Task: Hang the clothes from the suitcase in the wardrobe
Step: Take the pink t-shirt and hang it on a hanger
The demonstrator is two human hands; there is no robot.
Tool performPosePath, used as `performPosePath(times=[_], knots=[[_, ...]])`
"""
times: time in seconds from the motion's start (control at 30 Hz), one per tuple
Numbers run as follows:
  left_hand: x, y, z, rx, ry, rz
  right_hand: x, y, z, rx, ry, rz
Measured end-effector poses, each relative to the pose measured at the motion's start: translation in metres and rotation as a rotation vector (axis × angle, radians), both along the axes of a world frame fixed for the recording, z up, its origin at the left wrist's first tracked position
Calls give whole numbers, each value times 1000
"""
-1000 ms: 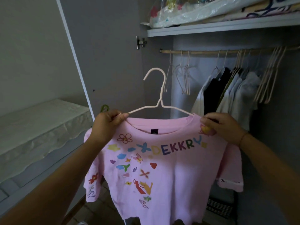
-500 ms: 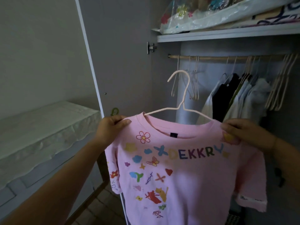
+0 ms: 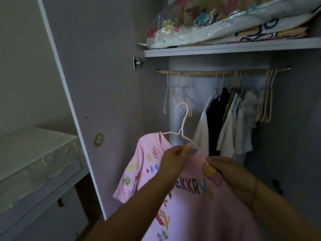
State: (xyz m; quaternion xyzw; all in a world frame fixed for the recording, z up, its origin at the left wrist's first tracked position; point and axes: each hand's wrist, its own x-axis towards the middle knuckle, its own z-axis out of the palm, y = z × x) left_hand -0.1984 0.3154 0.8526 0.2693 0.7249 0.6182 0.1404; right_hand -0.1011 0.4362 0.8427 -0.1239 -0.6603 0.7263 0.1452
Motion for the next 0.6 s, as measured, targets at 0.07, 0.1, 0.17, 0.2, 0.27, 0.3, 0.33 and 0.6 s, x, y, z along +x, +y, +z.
performPosePath(times=[0.07,0.1,0.17,0.2,0.27,0.3,0.33,0.6], knots=[[-8,21,-3,-5,-90,-47,-14,1,-12,3,-25,-103],[-16,31,-6,12,-153,-55,-22,4,-18,9,-33,-153],[-34,50,-16,61,-279,-74,-40,11,-31,40,-46,-208],[-43,60,-22,68,-322,-78,-48,15,-37,49,-46,-229],[-62,83,-33,68,-370,-80,-64,26,-47,82,-49,-292],[-71,95,-37,70,-382,-89,-71,33,-50,101,-53,-333],[-80,107,-40,74,-393,-103,-81,40,-52,100,-60,-359],[-152,189,-25,164,-490,-147,-147,112,-26,152,-71,-361]])
